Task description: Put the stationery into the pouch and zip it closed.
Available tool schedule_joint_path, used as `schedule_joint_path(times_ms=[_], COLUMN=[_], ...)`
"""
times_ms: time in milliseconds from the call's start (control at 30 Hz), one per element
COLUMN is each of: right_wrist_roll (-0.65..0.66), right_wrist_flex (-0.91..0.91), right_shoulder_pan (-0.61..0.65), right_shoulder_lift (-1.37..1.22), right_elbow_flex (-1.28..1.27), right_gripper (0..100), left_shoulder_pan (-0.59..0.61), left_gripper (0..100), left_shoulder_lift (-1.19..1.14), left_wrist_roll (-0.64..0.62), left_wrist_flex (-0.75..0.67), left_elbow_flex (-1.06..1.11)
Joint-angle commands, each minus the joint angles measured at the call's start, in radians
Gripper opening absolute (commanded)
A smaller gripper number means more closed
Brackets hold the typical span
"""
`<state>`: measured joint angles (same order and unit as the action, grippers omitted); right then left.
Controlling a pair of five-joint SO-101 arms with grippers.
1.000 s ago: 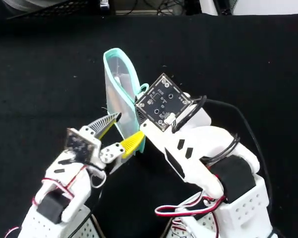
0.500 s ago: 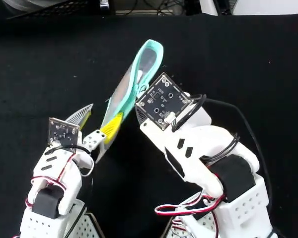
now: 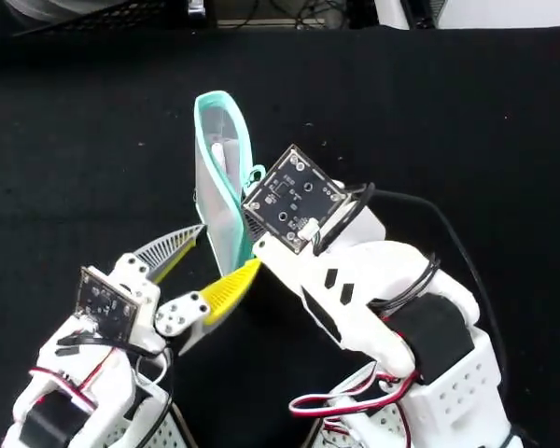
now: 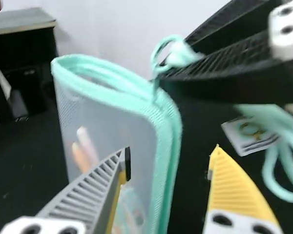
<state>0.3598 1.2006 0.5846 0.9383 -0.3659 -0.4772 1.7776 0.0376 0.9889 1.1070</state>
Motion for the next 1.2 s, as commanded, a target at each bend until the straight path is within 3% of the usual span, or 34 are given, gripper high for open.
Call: schedule_joint_path(times_ms=[0, 167, 300, 467, 733, 933, 1167], right_wrist_roll=[-0.011, -0.008, -0.008, -0.011, -0.011, -0.011, -0.011], right_wrist_flex=[-0.005, 0.009, 0.017, 0.018, 0.011, 0.011, 0.011], right_shoulder_pan=[0.014, 0.014, 0.014, 0.014, 0.014, 0.014, 0.014], right_shoulder_lift=[0.025, 0.027, 0.03, 0.028, 0.03, 0.031, 0.031], right_elbow_flex=[0.01, 0.005, 0.008, 0.004, -0.053, -0.067, -0.067], right_gripper=[1.1, 1.1, 1.1, 1.1, 1.1, 1.1, 1.1], left_shoulder_pan=[-0.019, 0.062, 0.124, 0.136, 0.128, 0.13, 0.128], left_gripper=[28, 27, 27, 27, 5, 17, 16], left_shoulder_lift=[-0.031, -0.161, -0.276, -0.282, -0.086, -0.026, -0.026], left_wrist_roll=[0.011, 0.008, 0.011, 0.012, 0.009, 0.005, 0.006], left_wrist_flex=[-0.16, -0.371, -0.417, -0.324, -0.227, -0.224, -0.232], left_elbow_flex=[0.044, 0.137, 0.131, 0.071, 0.019, 0.056, 0.07])
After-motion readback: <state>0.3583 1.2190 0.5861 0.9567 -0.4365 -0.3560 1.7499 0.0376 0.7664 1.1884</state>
